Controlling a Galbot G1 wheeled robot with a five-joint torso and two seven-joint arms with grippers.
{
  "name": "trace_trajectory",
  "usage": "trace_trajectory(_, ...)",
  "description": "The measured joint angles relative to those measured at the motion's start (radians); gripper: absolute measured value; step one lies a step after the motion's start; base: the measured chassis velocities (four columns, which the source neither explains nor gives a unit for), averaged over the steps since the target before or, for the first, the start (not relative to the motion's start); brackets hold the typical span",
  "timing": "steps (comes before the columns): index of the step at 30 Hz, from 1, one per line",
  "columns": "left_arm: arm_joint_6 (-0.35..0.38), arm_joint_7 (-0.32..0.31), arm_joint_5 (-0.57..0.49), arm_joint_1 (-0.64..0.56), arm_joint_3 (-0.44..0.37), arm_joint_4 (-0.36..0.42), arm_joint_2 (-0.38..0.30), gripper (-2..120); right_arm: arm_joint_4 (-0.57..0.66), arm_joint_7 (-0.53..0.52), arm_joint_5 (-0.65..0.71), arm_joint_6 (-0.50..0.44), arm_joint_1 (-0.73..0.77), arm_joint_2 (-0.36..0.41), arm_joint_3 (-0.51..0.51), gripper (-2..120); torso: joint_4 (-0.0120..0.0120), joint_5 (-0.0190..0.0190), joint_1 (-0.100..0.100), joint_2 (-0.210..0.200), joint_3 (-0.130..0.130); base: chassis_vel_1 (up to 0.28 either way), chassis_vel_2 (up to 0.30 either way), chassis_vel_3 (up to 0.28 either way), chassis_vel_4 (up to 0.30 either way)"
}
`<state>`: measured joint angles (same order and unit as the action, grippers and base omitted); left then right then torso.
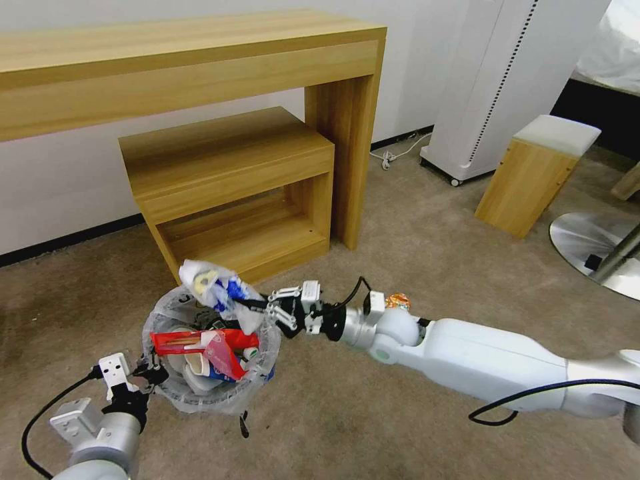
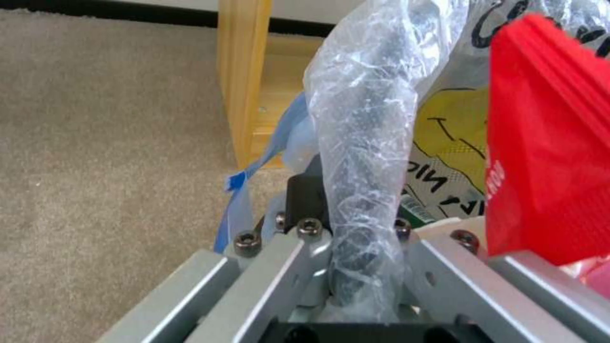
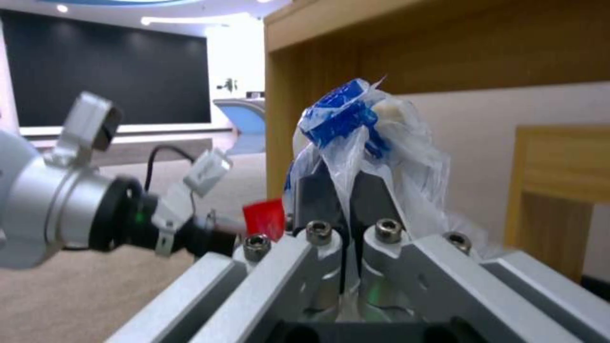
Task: Pick up the trash bin and place the garbage on the floor into it.
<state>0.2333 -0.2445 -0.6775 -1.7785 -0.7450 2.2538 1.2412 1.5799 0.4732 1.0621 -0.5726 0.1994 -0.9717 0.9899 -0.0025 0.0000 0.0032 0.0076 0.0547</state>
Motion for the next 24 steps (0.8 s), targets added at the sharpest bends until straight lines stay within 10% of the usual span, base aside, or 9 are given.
trace_trajectory(18,0.001,0.001,-0.007,-0.009,0.000,0.020,-0.001,1,-0.145,-0.033,-0.046,-0.013,-0.003,-0.104,0.053,0,0.0000,0.0000,0.000,0.000,0.000,0.000,0.000,0.000,0.000)
trace_trajectory(24,0.001,0.001,-0.005,-0.016,0.000,0.032,0.001,1,-0.155,-0.034,-0.074,-0.010,0.014,-0.099,0.043,20,0.0000,0.0001,0.000,0.000,0.000,0.000,0.000,0.000,0.000)
